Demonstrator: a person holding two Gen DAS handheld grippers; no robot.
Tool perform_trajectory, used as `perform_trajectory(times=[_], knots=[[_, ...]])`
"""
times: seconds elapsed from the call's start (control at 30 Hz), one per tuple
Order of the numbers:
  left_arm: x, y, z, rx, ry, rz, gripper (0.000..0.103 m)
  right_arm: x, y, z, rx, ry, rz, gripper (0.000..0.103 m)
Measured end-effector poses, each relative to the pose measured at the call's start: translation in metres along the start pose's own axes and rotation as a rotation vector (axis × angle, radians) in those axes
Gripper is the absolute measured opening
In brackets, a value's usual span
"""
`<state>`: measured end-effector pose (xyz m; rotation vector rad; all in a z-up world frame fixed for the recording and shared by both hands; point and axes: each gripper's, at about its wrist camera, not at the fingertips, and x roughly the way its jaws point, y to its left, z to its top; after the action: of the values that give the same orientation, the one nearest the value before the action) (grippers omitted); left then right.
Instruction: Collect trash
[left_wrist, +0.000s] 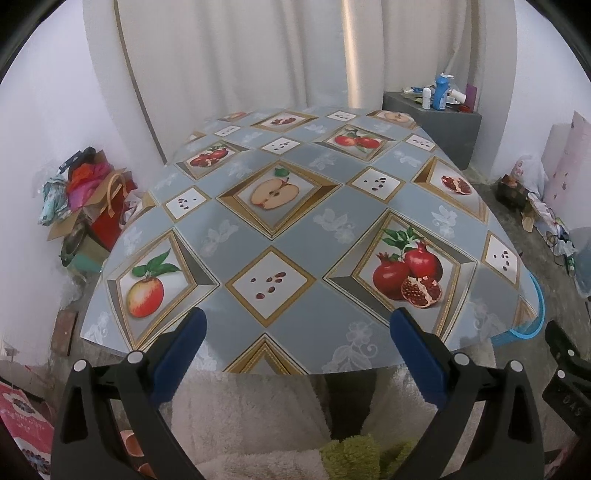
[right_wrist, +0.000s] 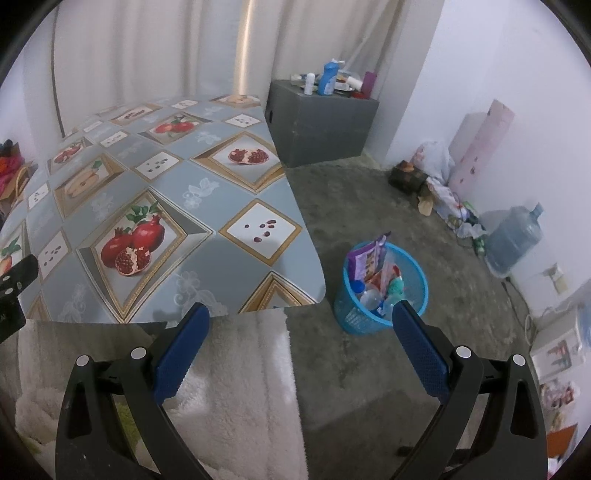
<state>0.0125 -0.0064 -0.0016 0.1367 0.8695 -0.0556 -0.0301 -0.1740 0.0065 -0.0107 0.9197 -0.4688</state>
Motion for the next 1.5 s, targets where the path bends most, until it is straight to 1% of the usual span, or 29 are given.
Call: perform_trajectory(times=[0.33, 0.53, 0.87, 1.5], knots=[[0.0005, 0.0001, -0.0002, 0.001, 0.007, -0.004, 0.097, -0.0012, 0.0023, 0.0011, -0.014, -0.007, 0.003, 0.095], [0.0026, 0.0004, -0.0039, -0.001, 0.026, -0.029, 0.097, -0.0021, 0.0035, 0.0015, -0.022, -0.012, -0.002, 0.095], [0.0027, 0.0006, -0.0038, 0.002, 0.040, -0.044, 0.097, -0.0042, 0.0026, 0.0025, -0.020, -0.021, -0.005, 0.095], [0.0009, -0.0004, -0.0039, 0.003, 0.036, -0.043, 0.097, -0.0045, -0.0004, 0.0040, -0.022, -0.023, 0.002, 0.095]])
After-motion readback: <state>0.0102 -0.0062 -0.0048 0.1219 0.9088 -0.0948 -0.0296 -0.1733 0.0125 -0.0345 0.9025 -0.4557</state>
